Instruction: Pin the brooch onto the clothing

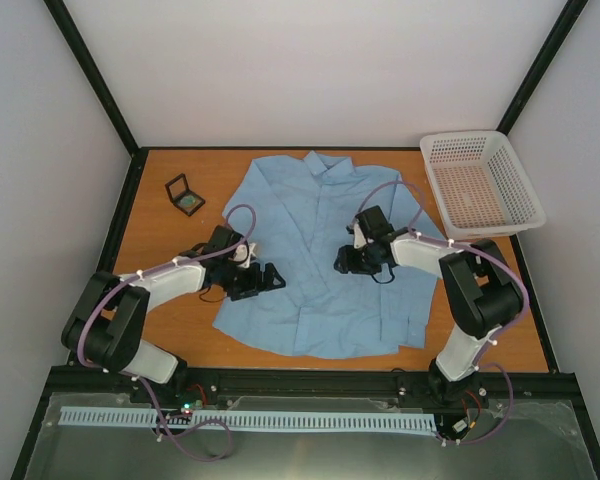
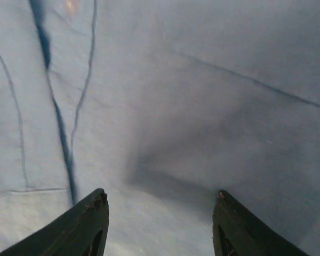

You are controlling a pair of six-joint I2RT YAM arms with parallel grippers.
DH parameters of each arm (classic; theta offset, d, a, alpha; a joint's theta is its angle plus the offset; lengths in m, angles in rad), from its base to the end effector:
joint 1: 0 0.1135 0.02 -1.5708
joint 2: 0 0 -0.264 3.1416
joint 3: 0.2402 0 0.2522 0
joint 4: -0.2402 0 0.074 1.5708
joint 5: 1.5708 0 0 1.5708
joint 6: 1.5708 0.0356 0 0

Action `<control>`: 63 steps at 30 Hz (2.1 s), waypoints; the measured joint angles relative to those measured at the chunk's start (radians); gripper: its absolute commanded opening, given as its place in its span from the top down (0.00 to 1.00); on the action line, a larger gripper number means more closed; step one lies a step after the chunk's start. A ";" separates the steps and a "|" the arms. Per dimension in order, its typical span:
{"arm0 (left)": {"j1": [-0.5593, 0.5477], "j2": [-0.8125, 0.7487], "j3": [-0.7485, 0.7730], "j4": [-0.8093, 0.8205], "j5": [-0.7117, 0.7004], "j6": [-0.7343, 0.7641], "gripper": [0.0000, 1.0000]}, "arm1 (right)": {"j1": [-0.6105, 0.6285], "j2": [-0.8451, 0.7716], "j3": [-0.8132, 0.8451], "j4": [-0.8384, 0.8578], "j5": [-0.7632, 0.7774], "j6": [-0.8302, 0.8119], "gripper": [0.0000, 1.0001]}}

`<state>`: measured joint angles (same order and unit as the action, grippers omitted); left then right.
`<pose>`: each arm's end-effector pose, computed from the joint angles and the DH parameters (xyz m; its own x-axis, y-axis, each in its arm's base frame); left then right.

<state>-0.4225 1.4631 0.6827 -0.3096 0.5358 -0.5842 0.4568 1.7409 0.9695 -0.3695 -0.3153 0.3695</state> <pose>0.2263 -0.1217 0.1535 -0.9878 -0.0759 -0.1361 0.0277 0.7739 -0.6327 0.2887 0.1542 0.1479 -0.9541 -0.0863 -0.2868 -0.2046 0.8873 0.4134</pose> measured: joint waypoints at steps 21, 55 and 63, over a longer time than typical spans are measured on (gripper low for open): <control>-0.166 -0.362 0.105 -0.164 -0.133 0.002 0.00 | -0.031 -0.293 -0.148 -0.099 0.026 -0.040 0.44; -0.160 -0.616 0.180 -0.132 -0.562 0.062 0.00 | 0.248 -0.114 -0.017 -0.301 0.203 0.113 0.98; -0.160 -0.650 0.221 -0.176 -0.624 0.087 0.00 | 0.301 -0.191 0.074 -0.171 -0.010 0.055 0.97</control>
<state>-0.5827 0.8127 0.9039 -0.4854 -0.0887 -0.4973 0.7582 1.5501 1.0439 -0.5400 -0.3256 0.4244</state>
